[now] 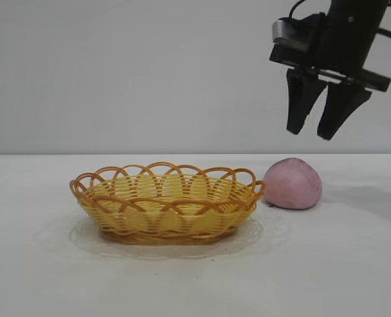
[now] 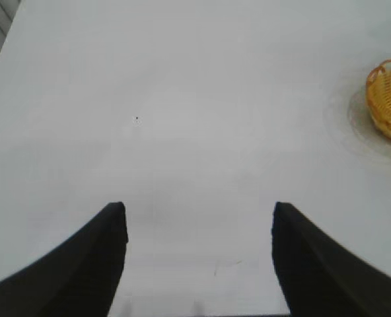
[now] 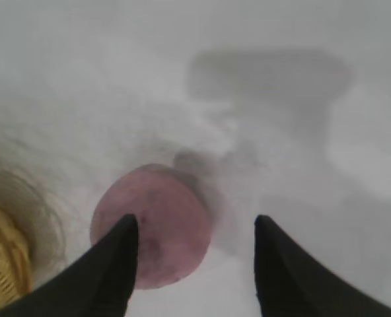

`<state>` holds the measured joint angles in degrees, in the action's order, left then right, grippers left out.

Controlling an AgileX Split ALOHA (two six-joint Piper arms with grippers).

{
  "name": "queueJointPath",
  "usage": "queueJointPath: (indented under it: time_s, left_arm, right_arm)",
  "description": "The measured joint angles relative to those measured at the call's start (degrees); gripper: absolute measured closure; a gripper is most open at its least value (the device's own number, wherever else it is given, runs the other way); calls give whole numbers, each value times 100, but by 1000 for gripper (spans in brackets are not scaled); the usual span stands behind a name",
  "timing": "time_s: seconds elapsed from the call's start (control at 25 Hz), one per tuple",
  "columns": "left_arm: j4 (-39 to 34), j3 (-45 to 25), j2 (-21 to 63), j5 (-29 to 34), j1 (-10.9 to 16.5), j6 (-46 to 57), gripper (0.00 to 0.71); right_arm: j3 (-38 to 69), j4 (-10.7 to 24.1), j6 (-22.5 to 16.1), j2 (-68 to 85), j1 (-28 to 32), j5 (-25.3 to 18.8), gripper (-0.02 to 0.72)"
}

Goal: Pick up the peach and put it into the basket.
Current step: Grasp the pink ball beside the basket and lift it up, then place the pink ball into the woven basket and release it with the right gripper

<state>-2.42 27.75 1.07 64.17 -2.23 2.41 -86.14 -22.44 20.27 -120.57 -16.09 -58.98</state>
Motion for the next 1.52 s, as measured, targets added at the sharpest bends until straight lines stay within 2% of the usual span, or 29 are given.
queueJointPath:
  time_s: [0.12,0.2,0.36,0.52,0.76,0.96,1.12,1.52]
  left_arm:
    - [0,0,0,0,0,0,296]
    - [0,0,0,0,0,0,296]
    - [0,0,0,0,0,0,296]
    - [0,0,0,0,0,-9,296]
    - [0,0,0,0,0,-9,296]
    - [0,0,0,0,0,-9,296]
    - [0,0,0,0,0,-9,296]
    - [0,0,0,0,0,-9,296]
  right_arm:
    - [0,109,2,-148,-223,0,364]
    - [0,291,-30,-256,-353,49,547]
    - [-14,544,-178,-155,-410,168,703]
    - [-3,572,-79,371,-487,141,703]
    - [-3,-122,481,1173,-986,37,703]
    - [-3,-156,504,976,-1647,118,703]
    - [-3,-182,465,604,-1954,140,703]
    - [-3,-462,313,39,-2002,185,703]
